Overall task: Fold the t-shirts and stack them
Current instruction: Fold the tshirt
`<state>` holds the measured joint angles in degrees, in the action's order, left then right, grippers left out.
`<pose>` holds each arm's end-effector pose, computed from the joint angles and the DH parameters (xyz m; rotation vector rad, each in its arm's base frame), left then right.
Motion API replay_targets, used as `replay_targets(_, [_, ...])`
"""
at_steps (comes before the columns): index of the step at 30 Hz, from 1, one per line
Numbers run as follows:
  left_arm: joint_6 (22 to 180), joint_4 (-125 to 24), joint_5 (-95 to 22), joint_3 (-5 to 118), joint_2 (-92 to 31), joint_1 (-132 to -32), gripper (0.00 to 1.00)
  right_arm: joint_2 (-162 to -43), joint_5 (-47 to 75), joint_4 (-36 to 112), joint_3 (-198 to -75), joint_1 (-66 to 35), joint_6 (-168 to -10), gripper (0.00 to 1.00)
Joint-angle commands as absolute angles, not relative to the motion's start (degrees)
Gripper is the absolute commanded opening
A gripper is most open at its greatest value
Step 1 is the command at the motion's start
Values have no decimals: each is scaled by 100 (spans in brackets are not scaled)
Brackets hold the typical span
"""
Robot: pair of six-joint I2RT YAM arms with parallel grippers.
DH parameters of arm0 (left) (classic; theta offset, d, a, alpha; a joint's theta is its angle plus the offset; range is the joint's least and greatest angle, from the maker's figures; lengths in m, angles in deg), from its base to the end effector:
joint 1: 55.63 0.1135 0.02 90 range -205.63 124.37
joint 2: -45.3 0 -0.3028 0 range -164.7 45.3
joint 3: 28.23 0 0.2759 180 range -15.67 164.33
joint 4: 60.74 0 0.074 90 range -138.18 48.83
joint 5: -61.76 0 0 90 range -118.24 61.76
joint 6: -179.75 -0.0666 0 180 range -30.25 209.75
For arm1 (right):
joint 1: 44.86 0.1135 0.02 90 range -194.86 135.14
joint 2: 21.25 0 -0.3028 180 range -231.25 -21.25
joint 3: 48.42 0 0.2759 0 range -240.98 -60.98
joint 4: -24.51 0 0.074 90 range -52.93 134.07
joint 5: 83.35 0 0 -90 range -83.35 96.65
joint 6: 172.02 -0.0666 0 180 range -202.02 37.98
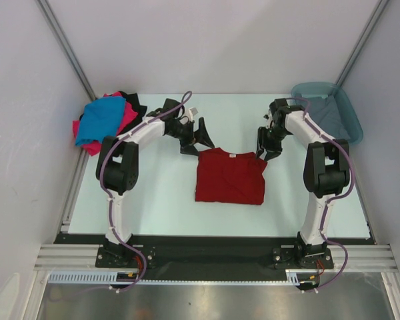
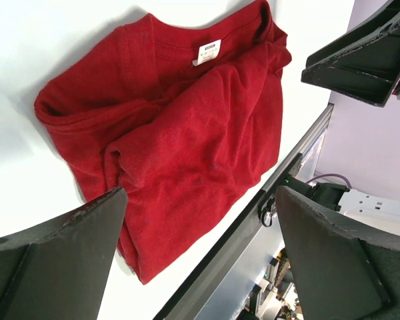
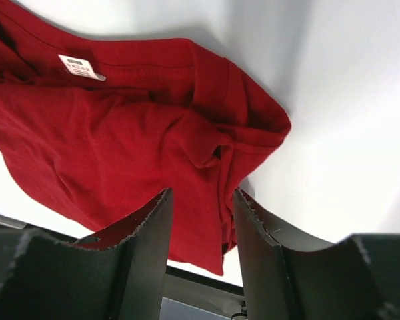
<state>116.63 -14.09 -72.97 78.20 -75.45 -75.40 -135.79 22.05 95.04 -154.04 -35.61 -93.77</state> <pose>0.4556 -0.2136 0.1994 0.1196 2.7112 -1.2962 0.4350 0.0888 0.2103 0.0278 2.9776 0.4459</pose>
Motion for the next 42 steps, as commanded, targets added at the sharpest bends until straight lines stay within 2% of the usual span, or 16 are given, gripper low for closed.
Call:
replay_targets(1, [11568,-1337,-7386,7952,-7247,-7576,100,-13629,2404,9367,-15564,-3564,-9318,47])
replay_targets(12, [11515,-1249,-7342,7996,-7256,-7576,100,-14069,2862,9165,-15757,-3511,-9529,45])
replay_targets(17, [11507,-1240,-7324,8022,-7282,-7576,100,-14183,2836,9174,-15872,-3502,-9520,38])
replay_targets(19, [11515,-1232,-7333,8022,-7300,-7576,100,-14201,2801,9209,-15907,-3493,-9511,32])
replay_targets(22, [11515,-1223,-7351,8031,-7326,-7576,100,-14219,2783,9253,-15933,-3493,-9468,13])
replay_targets(23, [11507,-1214,-7351,8031,-7344,-7576,100,-14210,2783,9262,-15942,-3493,-9459,10])
replay_targets(24, [11515,-1223,-7359,8040,-7344,-7576,100,-14184,2757,9288,-15968,-3485,-9459,1])
replay_targets(25, [11515,-1214,-7359,8040,-7344,-7576,100,-14183,2731,9288,-15986,-3484,-9467,0])
replay_targets(42, [11454,-1135,-7324,8154,-7405,-7576,100,-14324,2580,8823,-16092,-3950,-9766,0])
